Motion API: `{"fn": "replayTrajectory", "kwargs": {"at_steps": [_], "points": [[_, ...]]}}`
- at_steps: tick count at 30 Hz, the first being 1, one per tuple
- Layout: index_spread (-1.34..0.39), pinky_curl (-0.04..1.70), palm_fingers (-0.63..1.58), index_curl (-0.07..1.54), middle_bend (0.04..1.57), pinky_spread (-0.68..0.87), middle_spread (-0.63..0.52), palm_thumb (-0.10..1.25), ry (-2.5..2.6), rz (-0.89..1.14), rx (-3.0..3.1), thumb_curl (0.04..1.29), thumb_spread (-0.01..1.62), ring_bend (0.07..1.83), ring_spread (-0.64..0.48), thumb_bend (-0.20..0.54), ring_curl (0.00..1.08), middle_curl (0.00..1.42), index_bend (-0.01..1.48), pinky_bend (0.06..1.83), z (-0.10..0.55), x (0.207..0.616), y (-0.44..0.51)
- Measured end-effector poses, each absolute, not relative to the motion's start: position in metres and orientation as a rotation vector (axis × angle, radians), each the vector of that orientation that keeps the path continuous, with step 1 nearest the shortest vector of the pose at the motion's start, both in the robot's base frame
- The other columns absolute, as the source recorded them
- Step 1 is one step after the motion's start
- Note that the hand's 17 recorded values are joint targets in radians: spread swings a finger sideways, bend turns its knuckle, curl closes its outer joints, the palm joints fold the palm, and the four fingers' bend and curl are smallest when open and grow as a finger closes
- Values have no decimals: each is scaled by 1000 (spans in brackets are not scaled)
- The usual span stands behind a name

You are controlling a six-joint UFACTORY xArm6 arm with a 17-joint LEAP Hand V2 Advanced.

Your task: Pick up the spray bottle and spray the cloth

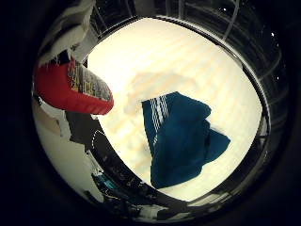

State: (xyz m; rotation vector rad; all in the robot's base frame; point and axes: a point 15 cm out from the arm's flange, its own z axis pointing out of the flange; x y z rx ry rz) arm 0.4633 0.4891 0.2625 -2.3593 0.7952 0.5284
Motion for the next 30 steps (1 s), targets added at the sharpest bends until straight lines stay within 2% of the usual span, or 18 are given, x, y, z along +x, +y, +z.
{"fn": "replayTrajectory", "kwargs": {"at_steps": [7, 15, 30], "points": [[-242, 1484, 1149, 836, 1397, -135, -97, 1023, 826, 508, -2369, 930, 622, 1448, -190, -20, 704, 656, 1113, 1024, 208, 476, 497], [-243, 1485, 1150, 833, 1395, -135, -97, 1015, 807, 517, -2409, 934, 620, 1452, -187, -19, 699, 657, 1121, 1022, 162, 466, 508], [-234, 1447, 1159, 832, 1396, -142, -96, 964, 786, 517, -2441, 926, 669, 1444, -184, -21, 689, 651, 1130, 1019, 130, 459, 515]]}}
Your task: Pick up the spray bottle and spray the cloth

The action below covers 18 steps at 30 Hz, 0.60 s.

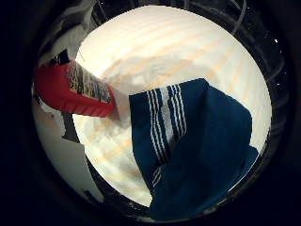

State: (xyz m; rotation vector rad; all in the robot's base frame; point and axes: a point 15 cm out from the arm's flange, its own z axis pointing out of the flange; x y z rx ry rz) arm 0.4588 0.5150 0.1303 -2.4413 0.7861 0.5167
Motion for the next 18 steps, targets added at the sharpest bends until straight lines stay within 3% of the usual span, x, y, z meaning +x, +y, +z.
{"fn": "replayTrajectory", "kwargs": {"at_steps": [3, 5, 6, 8, 9, 10, 11, 12, 16, 18], "points": [[-235, 1398, 1144, 827, 1377, -152, -95, 931, 791, 516, -2439, 915, 656, 1426, -180, -36, 676, 644, 1092, 1007, 130, 460, 514], [-258, 1273, 1075, 794, 1270, -186, -102, 875, 795, 516, -2438, 889, 572, 1365, -174, -51, 635, 611, 931, 1000, 130, 462, 511], [-261, 1260, 1083, 792, 1262, -190, -103, 875, 793, 516, -2439, 886, 569, 1359, -174, -46, 631, 609, 918, 999, 130, 462, 511], [-296, 1147, 757, 748, 1077, -276, -126, 815, 786, 516, -2446, 838, 604, 1335, -175, -52, 611, 566, 610, 1054, 129, 461, 511], [-338, 1072, 630, 697, 963, -345, -138, 790, 778, 516, -2456, 791, 703, 1295, -190, -40, 583, 534, 439, 1110, 129, 460, 510], [-371, 1044, 547, 668, 926, -356, -140, 777, 770, 523, -2462, 762, 767, 1237, -195, -35, 563, 523, 400, 1094, 129, 458, 510], [-407, 1027, 199, 649, 817, -266, -121, 722, 761, 531, -2469, 693, 878, 1093, -170, -42, 530, 486, 446, 922, 128, 455, 510], [-415, 984, 35, 605, 732, -152, -102, 680, 753, 544, -2479, 640, 925, 969, -132, -46, 469, 448, 422, 825, 127, 451, 510], [-383, 795, -65, 474, 504, 239, 9, 579, 727, 574, -2505, 490, 985, 704, 27, -40, 330, 355, 283, 616, 127, 441, 509], [-367, 718, -38, 440, 424, 340, 52, 549, 723, 572, -2511, 443, 985, 627, 78, -39, 299, 331, 231, 551, 128, 441, 508]]}}
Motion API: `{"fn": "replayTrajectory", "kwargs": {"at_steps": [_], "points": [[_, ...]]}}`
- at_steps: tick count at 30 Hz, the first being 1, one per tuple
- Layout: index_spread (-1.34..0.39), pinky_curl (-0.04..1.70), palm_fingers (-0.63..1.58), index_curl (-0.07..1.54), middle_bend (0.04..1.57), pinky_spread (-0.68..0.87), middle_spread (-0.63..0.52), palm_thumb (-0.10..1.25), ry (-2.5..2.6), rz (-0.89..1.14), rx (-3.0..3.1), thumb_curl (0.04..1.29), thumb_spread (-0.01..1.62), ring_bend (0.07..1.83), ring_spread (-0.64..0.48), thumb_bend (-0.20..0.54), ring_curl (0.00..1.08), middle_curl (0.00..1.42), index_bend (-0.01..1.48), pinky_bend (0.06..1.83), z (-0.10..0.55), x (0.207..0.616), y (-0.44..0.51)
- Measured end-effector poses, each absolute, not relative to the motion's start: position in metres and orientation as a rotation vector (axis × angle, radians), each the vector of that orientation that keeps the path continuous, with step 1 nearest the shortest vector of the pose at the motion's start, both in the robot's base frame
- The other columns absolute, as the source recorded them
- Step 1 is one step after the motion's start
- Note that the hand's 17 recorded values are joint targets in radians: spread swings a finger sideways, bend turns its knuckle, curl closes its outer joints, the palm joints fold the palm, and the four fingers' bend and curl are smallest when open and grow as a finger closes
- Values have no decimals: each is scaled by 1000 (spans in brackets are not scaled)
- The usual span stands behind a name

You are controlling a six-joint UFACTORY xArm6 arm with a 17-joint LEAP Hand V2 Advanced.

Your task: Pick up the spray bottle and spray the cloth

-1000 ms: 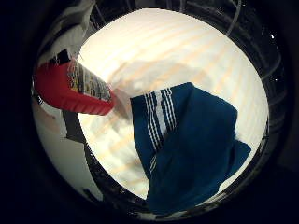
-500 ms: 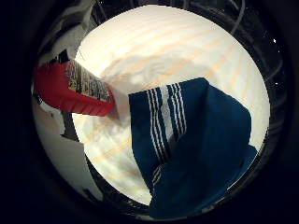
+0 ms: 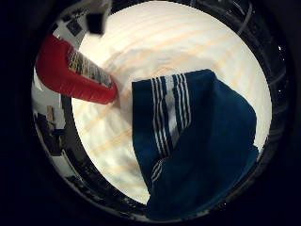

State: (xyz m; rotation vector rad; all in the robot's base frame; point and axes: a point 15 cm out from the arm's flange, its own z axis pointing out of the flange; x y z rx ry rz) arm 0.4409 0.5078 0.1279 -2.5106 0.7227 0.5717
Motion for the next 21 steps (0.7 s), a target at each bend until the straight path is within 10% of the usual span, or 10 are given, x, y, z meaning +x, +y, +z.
{"fn": "replayTrajectory", "kwargs": {"at_steps": [21], "points": [[-310, 389, 93, 299, 189, 451, 90, 569, 858, 463, -2482, 322, 1010, 393, 201, -24, 232, 313, 168, 434, 211, 516, 376]]}}
